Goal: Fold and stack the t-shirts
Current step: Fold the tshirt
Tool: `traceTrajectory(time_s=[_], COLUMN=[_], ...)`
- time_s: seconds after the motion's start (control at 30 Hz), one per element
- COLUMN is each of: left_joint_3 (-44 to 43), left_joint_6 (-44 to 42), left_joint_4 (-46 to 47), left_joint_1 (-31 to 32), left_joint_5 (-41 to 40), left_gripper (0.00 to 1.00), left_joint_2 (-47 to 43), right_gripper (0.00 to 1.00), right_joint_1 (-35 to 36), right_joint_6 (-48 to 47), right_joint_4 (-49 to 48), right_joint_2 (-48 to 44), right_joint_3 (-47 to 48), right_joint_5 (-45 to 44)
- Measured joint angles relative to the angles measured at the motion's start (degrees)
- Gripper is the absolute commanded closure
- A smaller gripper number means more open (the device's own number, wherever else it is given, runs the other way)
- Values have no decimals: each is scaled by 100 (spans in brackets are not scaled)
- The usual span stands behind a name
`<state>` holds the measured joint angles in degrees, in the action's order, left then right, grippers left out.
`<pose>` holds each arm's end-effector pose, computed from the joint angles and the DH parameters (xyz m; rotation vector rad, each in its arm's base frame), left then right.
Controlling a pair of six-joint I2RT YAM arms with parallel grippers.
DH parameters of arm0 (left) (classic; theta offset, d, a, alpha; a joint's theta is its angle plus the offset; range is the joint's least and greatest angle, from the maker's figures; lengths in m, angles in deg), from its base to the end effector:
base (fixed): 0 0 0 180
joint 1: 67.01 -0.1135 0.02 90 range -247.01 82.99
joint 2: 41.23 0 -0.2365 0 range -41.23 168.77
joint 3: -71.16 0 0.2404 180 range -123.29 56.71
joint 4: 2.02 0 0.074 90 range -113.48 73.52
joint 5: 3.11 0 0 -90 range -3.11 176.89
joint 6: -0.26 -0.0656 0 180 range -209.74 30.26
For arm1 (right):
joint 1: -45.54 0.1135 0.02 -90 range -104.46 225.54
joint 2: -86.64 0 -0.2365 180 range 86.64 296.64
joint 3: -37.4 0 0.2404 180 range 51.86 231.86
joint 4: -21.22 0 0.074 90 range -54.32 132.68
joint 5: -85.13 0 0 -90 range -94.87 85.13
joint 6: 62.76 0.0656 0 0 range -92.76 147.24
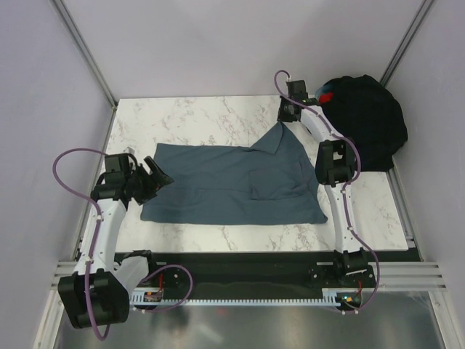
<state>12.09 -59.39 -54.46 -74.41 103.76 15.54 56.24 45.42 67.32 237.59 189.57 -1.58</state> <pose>0.2189 0.0092 0.2160 -0.6720 2.3751 -0.5360 0.5554 0.1088 0.1350 0.1266 2.3710 0.3120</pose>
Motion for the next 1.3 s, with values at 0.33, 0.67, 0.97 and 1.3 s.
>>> traceTrajectory(time_s=[0.33,0.67,0.97,1.3], left_joint_3=[-1032,-4118,-5899,-6266], left_joint_6=[2,92,181,280], left_joint_4=[-103,146,-13,-181], left_joint_1=[2,2,31,249], left_joint_5=[-568,-1224,-1355,-1655], left_gripper=[13,29,32,47], left_joint_2=[1405,4516,6913,7410], right_gripper=[100,100,100,100], right_joint_1=[-4,140,317,306], right_joint_6=[925,2057,1923,1753], right_joint_4=[46,-188,-129,-402], right_joint_2=[-1233,-3582,-3757,-3766], right_joint_3=[-1246,-3488,-4948,-5735], right_joint_5=[352,1241,1458,1530])
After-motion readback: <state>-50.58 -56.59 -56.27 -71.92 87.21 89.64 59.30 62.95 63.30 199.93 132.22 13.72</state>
